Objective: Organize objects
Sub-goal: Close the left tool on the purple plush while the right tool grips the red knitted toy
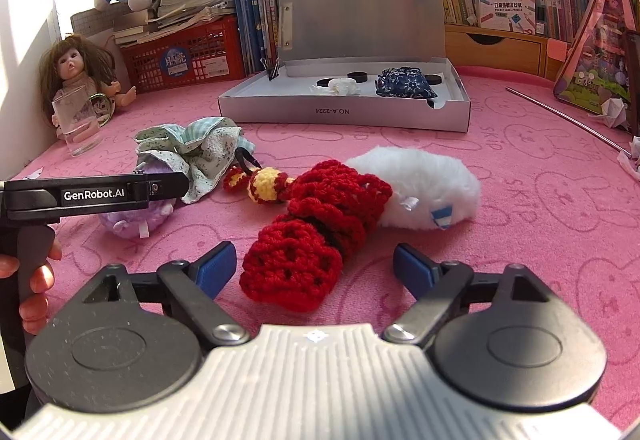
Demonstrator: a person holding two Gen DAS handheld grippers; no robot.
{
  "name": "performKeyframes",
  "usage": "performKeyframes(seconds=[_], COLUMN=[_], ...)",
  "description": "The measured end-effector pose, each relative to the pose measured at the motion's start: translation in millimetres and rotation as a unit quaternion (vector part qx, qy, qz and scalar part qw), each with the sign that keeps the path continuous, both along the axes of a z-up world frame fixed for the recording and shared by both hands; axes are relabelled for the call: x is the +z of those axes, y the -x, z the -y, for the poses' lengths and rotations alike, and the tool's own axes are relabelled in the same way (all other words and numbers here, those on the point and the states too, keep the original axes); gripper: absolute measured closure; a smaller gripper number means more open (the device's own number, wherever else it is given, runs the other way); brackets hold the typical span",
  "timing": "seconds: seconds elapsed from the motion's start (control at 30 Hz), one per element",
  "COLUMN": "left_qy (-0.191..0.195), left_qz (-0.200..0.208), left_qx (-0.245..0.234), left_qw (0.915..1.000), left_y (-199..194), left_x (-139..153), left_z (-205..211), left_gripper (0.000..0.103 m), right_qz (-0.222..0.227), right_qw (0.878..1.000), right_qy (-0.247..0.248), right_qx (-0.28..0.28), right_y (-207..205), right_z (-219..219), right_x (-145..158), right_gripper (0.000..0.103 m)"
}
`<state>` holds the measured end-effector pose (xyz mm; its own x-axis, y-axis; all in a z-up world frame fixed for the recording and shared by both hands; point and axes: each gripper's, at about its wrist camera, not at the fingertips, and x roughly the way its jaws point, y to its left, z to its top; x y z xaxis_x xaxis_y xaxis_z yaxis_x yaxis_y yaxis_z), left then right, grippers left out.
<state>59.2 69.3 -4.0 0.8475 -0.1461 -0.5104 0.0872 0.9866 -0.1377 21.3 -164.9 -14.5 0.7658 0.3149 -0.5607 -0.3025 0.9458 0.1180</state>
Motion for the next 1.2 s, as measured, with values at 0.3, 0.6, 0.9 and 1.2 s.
performKeyframes(seconds=[0.3, 0.6, 0.9, 1.2], left_qy=[-0.049, -0.036, -0.021, -0.008], left_qz=[0.017, -0.002, -0.005, 0.013], left_qx=[-0.032, -0.019, -0.038, -0.087], left_qw=[0.9981, 0.9992, 0.9991, 0.9961], left_y=[19.6, 12.3, 18.2, 33.4], left_x=[5.6, -6.2, -2.6, 10.1], left_z=[12.9, 14.5, 17.3, 38.7], left_gripper=[0.026, 0.027, 0.031, 0.031], right_qz=[-0.001, -0.004, -0.006, -0.002], right_qw=[1.0, 1.0, 1.0, 0.999], right_qy=[-0.005, -0.023, -0.029, -0.04], right_qx=[-0.004, -0.004, 0.01, 0.009], right_y=[2.3, 1.4, 5.0, 10.6], right_z=[3.3, 6.2, 1.8, 7.4], right_x=[0.9, 4.3, 6.1, 12.1], right_gripper=[0.016, 0.027, 0.049, 0.052])
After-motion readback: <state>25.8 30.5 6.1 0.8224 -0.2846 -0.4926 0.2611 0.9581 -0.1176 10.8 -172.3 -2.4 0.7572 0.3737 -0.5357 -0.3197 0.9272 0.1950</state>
